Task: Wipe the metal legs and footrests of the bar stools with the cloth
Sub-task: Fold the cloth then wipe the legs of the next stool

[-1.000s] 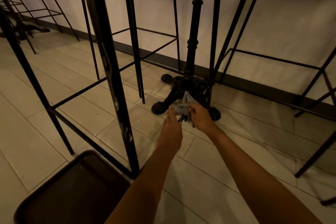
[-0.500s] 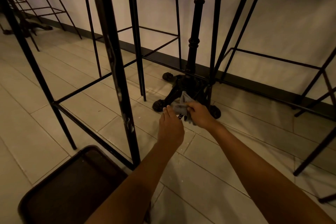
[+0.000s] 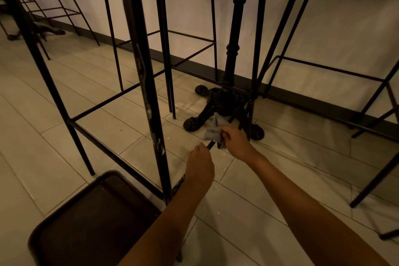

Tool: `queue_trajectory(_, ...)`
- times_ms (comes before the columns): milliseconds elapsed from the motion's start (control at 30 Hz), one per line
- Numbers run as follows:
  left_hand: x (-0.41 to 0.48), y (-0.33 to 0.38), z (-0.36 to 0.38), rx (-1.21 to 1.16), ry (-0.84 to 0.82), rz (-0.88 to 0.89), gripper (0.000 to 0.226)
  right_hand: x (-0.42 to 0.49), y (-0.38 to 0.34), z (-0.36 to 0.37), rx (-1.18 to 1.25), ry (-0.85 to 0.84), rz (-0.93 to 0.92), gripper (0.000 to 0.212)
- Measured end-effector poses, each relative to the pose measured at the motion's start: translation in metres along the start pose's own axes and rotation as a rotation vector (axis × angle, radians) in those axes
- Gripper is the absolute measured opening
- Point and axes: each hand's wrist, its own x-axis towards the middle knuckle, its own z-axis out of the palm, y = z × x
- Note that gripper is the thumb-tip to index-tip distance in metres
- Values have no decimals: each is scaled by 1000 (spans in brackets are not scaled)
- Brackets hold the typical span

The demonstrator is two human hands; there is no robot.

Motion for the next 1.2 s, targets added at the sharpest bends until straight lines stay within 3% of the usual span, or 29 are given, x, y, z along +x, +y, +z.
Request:
queue_trajectory(167,-2,2,-3,-34,11,14,29,10,2,-4,36,-46,7,48)
queue_trajectory(500,0,-1,-6,-222,23,21,45,-16,-7,13,16,-101,-142,48)
queue_trajectory(600,-1,2,-11,-246,72,19,55,-14,-10,7,-10,-145,-104,52)
queue_trajectory(700,4,11,-15,-190,115,113,59,-17,-16,-4,188,-224,-34,55)
queue_trajectory(800,15,22,-18,-271,58,133,49,-14,-20,-16,345,-247,69,56)
queue_trajectory(900,21,26,-17,-177,-52,98,54,-8,-17,-21,461,-179,205,46)
queue_trajectory(967,24,25,-14,-95,-76,102,59,-3,-12,-22,365,-54,161,31)
queue_trajectory(1067,29,24,-12,18,-128,93,71,11,5,-26,48,119,29,40)
queue_trajectory(1200,28,25,-9,-79,-42,138,48,23,26,-22,-316,15,-99,58)
